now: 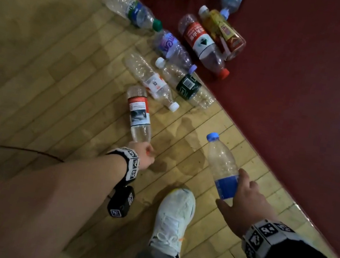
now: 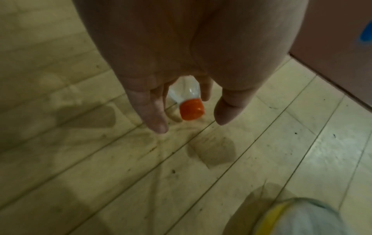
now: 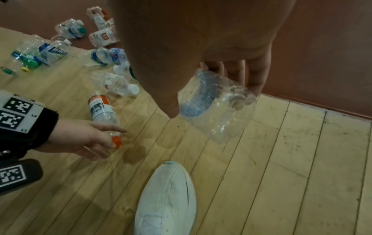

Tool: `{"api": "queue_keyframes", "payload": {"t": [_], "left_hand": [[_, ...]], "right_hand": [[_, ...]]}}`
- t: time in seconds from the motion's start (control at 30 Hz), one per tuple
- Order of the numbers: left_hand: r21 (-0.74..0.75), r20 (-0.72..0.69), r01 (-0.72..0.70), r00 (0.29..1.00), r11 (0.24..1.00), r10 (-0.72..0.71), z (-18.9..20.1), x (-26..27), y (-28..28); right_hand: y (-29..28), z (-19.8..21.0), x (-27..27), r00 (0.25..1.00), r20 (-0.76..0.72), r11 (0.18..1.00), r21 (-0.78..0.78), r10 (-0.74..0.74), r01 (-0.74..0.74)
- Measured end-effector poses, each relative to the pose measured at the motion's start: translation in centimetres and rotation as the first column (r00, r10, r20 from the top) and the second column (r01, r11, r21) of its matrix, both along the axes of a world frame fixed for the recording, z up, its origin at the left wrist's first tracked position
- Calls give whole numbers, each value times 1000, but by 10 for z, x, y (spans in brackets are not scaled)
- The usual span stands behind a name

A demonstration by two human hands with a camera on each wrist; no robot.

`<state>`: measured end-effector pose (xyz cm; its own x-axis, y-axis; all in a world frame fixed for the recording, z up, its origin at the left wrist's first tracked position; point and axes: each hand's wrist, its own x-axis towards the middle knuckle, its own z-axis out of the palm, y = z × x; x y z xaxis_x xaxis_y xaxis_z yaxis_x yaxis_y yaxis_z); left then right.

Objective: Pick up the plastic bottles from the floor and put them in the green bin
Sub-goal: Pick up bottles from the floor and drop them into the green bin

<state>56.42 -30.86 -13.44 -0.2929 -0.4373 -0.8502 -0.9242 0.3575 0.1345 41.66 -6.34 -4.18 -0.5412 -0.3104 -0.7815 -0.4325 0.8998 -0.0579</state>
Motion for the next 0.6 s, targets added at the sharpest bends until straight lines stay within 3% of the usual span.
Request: {"api": "queue_keyframes", "payload": {"t": [0.1, 0.17, 0.27, 0.43, 0.6], "left_hand": [[-20, -114, -151, 982, 988, 148, 23, 18, 2], [-15, -134, -180, 975, 984, 176, 63, 30, -5], [-32, -142, -249, 960, 968, 242, 140, 45, -19], [-36, -69, -328, 943, 944, 325, 282, 73, -36], [-59, -106, -375, 924, 925, 368, 440, 124, -17]], "right_hand": [[-10, 28, 0, 999, 30, 999, 32, 24, -25], [-23, 62, 0, 998, 35, 998, 38, 55, -56], [-45, 130, -4, 996, 35, 996, 31, 87, -88], [-83, 279, -5, 991, 14, 991, -21, 131, -131], [-92, 414, 32, 976, -28, 970, -106, 217, -219]]}}
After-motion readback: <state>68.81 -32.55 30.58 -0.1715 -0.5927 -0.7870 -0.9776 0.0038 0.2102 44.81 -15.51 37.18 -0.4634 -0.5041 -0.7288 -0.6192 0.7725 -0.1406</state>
